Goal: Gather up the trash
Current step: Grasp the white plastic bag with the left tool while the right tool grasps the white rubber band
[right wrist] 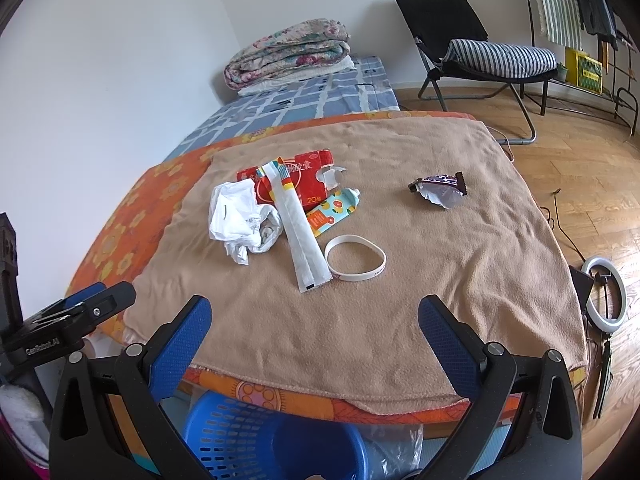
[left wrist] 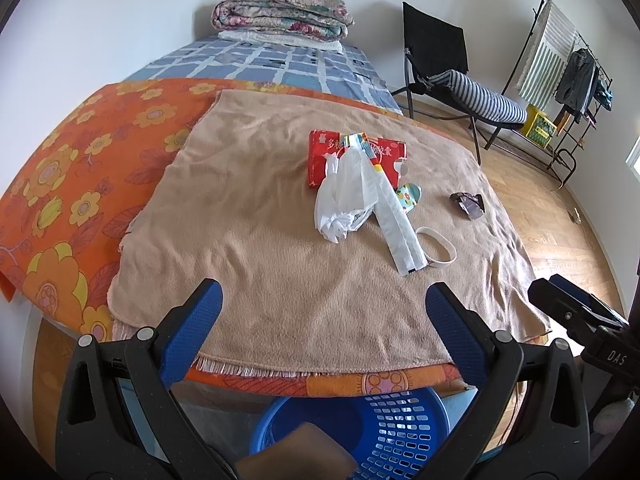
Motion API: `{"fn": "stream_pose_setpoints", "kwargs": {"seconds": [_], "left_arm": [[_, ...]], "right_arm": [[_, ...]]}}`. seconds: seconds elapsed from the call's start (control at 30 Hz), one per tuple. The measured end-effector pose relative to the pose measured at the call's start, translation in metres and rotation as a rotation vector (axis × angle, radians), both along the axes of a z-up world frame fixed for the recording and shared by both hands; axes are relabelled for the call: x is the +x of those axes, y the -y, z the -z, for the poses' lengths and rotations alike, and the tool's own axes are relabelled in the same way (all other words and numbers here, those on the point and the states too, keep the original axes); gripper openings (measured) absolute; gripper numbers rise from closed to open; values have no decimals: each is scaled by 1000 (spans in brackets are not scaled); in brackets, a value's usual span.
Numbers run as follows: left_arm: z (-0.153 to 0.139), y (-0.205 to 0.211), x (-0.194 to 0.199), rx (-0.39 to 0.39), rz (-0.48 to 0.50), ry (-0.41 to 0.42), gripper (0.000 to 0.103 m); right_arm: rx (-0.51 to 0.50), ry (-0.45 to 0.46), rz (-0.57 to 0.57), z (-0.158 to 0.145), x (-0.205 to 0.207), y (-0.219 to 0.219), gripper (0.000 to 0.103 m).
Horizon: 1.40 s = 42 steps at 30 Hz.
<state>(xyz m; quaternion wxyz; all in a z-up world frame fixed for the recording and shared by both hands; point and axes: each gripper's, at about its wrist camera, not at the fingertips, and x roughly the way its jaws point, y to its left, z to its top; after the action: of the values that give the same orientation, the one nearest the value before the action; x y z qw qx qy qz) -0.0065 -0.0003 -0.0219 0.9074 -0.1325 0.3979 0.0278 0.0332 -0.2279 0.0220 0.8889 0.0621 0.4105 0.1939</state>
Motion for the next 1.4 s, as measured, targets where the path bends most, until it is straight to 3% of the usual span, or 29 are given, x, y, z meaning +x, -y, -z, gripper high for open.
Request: {"fn": "stream_pose_setpoints", "kwargs": {"seconds": [0.4, 0.6, 0.73, 0.83, 1.17, 1.4], "left_arm": [[9, -1, 15, -17, 46, -65, 103], [6, 6, 29, -17, 80, -69, 103], [7, 7, 43, -30, 86, -83, 103], [9, 6, 55, -30, 85, -90, 97], [37, 5, 113, -60, 97, -157, 83], [56, -3, 140, -52, 74, -187, 78]], "right_arm": [[9, 17, 16, 10, 13, 14, 102], [-65, 15, 32, 5, 31, 22, 102], [-59, -10, 12, 6, 49, 24, 102], [-61, -22, -1, 9, 63, 22, 102], [7, -159, 4, 40, 108, 29, 102], [28, -257, 14, 63, 130, 28, 86]]}}
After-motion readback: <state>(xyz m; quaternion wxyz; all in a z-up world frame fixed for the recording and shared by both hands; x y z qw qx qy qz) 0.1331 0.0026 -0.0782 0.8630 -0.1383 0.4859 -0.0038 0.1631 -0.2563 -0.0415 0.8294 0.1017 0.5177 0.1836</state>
